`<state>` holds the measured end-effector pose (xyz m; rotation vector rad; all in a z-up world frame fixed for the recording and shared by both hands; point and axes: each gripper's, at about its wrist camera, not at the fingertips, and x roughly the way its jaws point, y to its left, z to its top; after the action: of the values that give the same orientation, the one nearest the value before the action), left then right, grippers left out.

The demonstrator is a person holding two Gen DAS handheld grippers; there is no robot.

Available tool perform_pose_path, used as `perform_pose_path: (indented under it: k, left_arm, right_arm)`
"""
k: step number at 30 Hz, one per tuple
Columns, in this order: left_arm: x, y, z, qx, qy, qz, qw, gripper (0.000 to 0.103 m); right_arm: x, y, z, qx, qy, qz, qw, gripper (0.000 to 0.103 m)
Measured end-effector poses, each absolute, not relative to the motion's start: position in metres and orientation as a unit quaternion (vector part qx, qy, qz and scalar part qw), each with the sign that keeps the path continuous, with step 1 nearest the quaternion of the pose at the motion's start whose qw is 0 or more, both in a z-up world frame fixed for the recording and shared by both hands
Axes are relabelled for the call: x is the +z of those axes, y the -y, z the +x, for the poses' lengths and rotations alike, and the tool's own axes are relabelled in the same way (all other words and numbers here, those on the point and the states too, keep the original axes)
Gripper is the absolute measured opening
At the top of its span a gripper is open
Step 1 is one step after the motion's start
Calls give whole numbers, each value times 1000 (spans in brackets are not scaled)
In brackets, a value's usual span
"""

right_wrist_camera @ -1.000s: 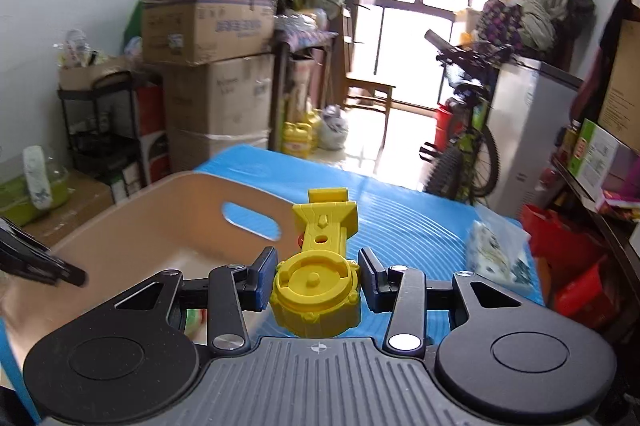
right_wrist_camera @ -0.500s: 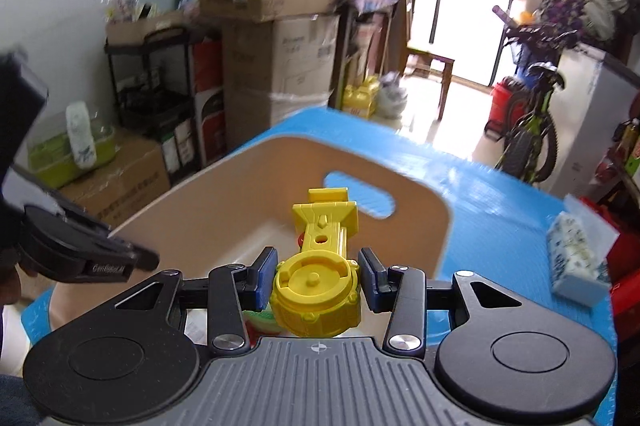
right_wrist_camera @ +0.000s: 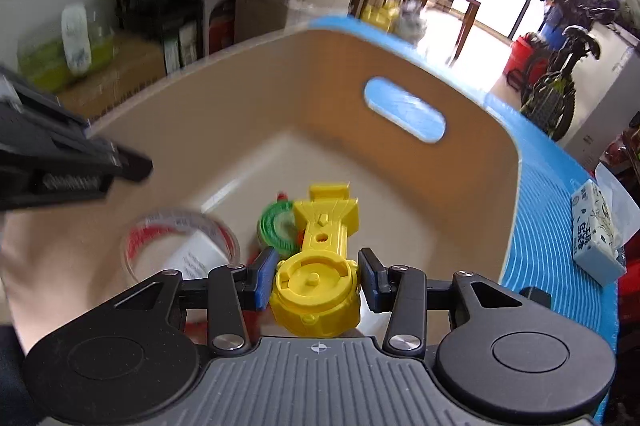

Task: Organize rigid objects
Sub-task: 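Carry the yellow plastic part with the right tool and release it into the basket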

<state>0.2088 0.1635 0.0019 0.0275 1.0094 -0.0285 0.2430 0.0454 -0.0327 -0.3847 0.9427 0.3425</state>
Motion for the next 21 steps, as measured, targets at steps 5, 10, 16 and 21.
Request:
perform_pose_path:
  k: [5, 10, 16, 21]
  left_arm:
    - [2, -164, 209, -14, -484, 13, 875, 6]
    - [2, -164, 209, -14, -484, 12, 875, 6]
    - [2, -164, 209, -14, -484, 12, 875, 6]
    - [2, -164, 209, -14, -484, 12, 875, 6]
  right_arm:
    - [-28, -41, 244, 160, -452, -163, 862, 62]
    - [-12, -26, 237, 173, -433, -123, 876, 76]
    - [19, 10, 224, 159, -389, -59, 906, 82]
    - [35, 54, 209, 117, -322, -22, 939, 94]
